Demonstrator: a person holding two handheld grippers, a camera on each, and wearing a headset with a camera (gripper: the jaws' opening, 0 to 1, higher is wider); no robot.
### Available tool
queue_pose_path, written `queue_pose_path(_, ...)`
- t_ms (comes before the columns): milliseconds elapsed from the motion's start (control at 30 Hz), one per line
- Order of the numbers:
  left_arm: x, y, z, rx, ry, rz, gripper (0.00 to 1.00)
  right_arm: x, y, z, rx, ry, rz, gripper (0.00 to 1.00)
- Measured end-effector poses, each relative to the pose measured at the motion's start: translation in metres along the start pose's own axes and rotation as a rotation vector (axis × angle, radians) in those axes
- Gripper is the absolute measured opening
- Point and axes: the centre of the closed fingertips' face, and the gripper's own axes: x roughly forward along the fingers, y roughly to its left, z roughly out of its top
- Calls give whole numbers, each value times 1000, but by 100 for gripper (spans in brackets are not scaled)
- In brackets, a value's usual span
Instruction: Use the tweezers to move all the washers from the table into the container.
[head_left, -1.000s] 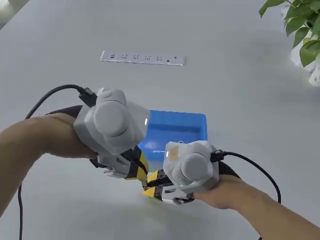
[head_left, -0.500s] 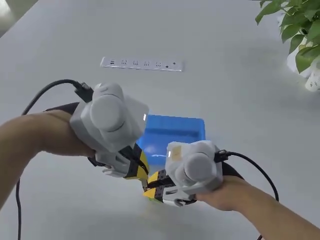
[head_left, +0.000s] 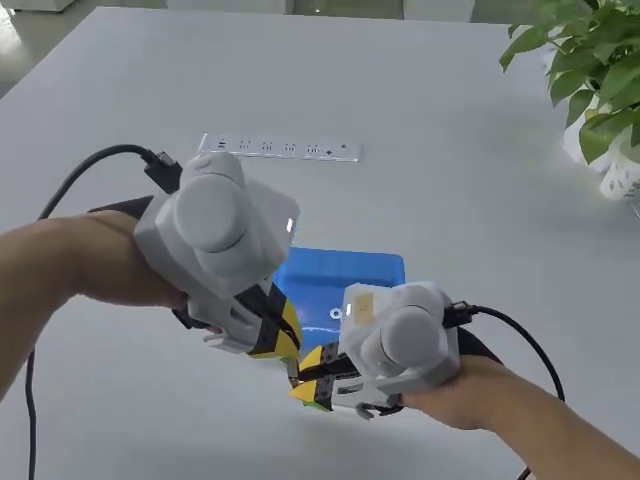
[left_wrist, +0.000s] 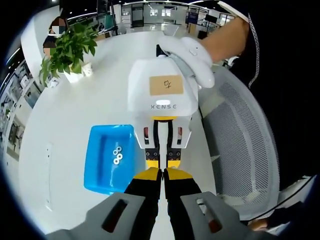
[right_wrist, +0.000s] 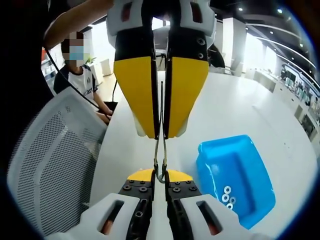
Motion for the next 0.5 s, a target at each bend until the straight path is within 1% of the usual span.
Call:
queue_pose_path(300, -7, 7, 9, 22, -1, 6, 6, -9, -8, 6, -16, 2, -17, 9)
queue_pose_path(500, -11, 14, 16, 33, -7, 15, 6, -17, -17, 10, -11, -8, -32, 9)
